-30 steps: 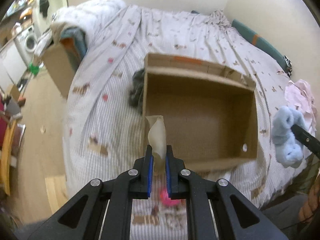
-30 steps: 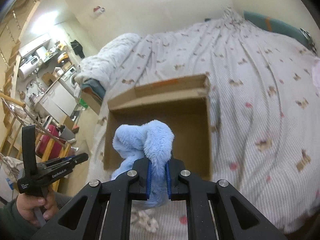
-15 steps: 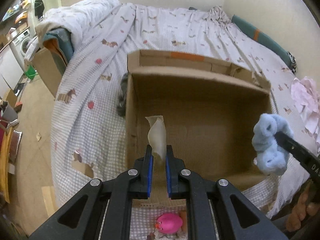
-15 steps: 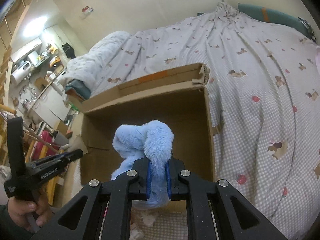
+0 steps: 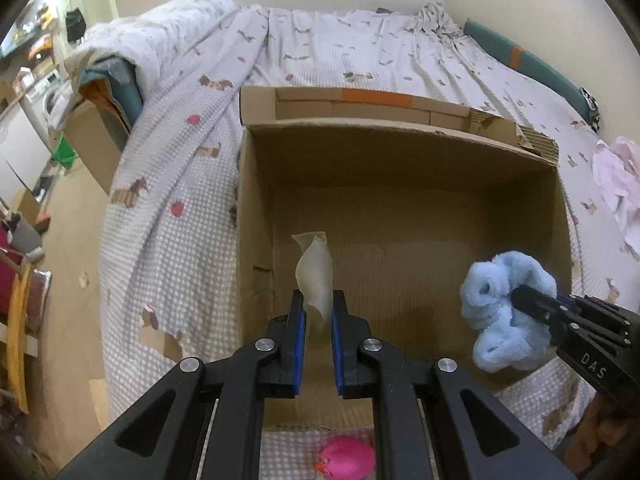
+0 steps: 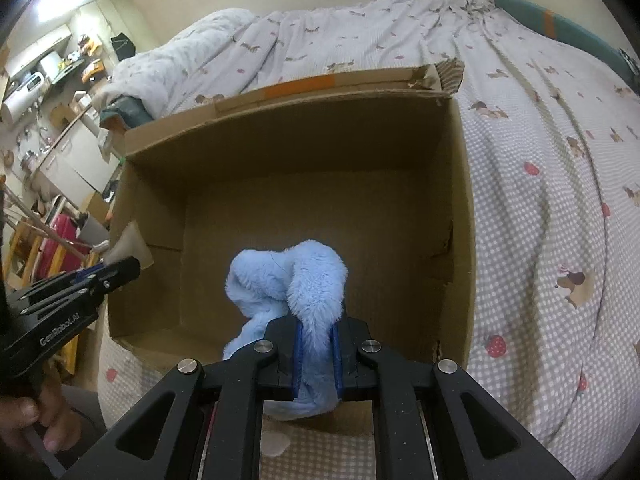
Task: Organize soft objects
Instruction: 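Carry the paper scrap and the scrunchie over the cardboard box with both grippers, then open both grippers to drop the scrap and scrunchie into the box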
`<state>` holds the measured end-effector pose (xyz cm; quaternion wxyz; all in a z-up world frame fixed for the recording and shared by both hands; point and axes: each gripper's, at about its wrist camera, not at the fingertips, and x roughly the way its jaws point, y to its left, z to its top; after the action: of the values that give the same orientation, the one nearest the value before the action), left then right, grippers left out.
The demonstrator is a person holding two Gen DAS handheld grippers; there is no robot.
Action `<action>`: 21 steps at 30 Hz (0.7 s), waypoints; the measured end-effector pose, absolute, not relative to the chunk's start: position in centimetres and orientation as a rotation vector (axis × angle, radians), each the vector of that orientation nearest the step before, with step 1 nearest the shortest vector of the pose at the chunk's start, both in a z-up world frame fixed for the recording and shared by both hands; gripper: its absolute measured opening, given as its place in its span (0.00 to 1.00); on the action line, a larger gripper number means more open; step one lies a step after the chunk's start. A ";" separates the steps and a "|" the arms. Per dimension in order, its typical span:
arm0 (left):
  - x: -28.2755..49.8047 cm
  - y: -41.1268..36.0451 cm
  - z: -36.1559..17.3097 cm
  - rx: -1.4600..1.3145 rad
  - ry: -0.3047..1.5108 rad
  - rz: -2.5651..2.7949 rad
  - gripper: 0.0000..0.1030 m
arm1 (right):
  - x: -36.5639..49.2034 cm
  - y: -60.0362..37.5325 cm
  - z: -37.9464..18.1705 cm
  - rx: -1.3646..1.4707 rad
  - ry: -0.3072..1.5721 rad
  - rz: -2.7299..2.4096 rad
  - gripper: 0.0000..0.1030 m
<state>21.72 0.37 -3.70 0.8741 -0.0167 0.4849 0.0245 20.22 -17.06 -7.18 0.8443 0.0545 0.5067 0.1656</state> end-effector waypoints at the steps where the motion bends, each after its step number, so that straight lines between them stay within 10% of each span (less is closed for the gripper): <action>1: 21.8 0.3 -3.7 -0.027 1.011 0.051 0.10 | 20.3 -17.1 -7.3 0.125 1.082 0.352 0.12; 21: 21.7 -0.7 -5.7 -0.021 1.082 0.016 0.19 | 21.0 -16.4 -8.0 0.117 1.119 0.337 0.13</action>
<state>21.70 -0.66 -5.69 0.8572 -0.0102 0.5149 0.0077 20.98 -16.40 -8.02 0.8324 0.0552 0.5280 0.1588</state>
